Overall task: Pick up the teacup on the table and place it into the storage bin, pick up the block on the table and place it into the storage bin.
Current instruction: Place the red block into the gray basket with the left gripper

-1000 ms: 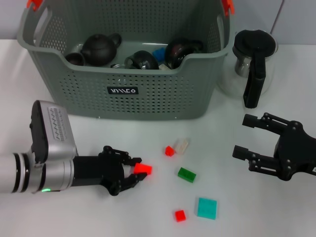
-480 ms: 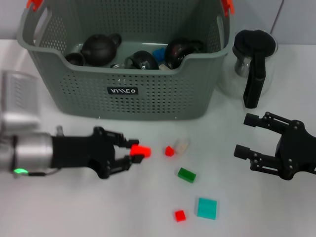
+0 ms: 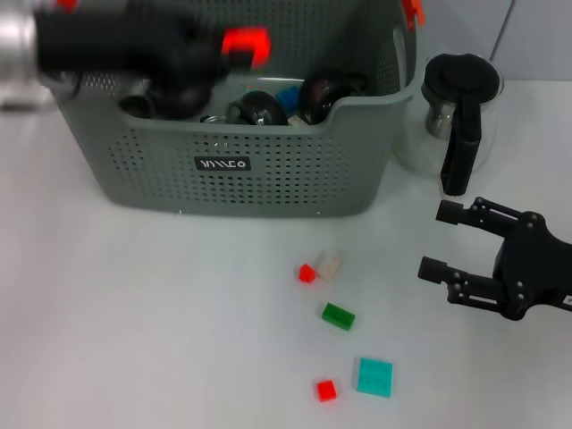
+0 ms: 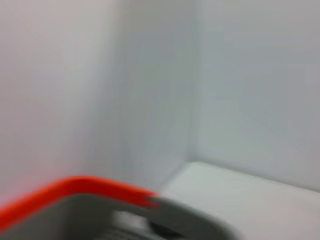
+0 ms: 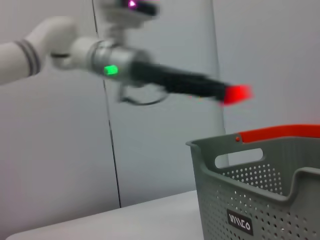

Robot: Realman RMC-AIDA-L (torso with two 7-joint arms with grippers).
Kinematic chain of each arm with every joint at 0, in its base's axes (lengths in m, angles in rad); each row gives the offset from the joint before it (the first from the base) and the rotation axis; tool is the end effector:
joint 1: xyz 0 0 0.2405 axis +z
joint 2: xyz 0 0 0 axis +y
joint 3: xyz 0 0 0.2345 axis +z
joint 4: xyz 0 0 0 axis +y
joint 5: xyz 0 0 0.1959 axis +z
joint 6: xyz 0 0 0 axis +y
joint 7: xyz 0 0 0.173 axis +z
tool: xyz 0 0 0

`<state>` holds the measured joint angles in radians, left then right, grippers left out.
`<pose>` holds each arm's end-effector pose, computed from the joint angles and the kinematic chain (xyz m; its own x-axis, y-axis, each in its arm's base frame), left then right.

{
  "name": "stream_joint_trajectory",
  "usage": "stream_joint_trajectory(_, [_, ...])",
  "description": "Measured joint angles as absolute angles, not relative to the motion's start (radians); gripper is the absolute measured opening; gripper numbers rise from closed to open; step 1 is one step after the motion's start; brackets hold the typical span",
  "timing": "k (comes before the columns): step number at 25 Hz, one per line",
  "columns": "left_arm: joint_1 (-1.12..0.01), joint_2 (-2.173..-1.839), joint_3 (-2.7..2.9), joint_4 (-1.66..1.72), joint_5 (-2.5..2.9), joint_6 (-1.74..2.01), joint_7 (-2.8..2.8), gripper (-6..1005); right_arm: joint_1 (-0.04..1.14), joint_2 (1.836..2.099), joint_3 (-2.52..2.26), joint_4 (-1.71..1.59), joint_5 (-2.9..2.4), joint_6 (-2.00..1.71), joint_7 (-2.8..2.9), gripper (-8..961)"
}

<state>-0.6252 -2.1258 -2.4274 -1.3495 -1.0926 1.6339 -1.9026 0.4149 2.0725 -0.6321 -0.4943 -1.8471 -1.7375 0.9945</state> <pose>-0.1225 0.3629 0.0741 0.8664 0.2005 0.4574 0.3742 -0.8672 -0.3286 0.2324 0.2718 -0.0116 0.7232 -0.1143 -0.6811 -0.3295 -0.9238 -0.1948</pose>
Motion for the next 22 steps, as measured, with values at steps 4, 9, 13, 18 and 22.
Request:
stream_joint_trajectory(4, [-0.743,-2.094,-2.298,-1.216,-0.956,1.338,-2.020,310,0.418,2.074,-0.632,-0.492,-1.849,-1.737,0.992,823])
stream_joint_trajectory(9, [-0.851,-2.114,-2.200,-0.978,-0.765,1.003,-2.038,311,0.421,2.075,-0.632,-0.492,-1.848,-1.735,0.994,823])
stream_joint_trajectory(13, [-0.898,-2.137,-2.154,-0.885,-0.620,0.908,-2.116,322,0.421,2.075,-0.632,-0.492,-1.848,-1.738,0.994,823])
stream_joint_trajectory(18, [-0.898,-2.164,-2.095,-0.933,-0.510,0.901,-2.222,350,0.419,2.076,-0.632,-0.492,-1.848,-1.741,0.994,823])
stream_joint_trajectory(22, [-0.847,-2.170,-2.038,-1.089,-0.501,0.958,-2.331,404,0.421,2.075,-0.632,-0.492,-1.847,-1.742,0.994,823])
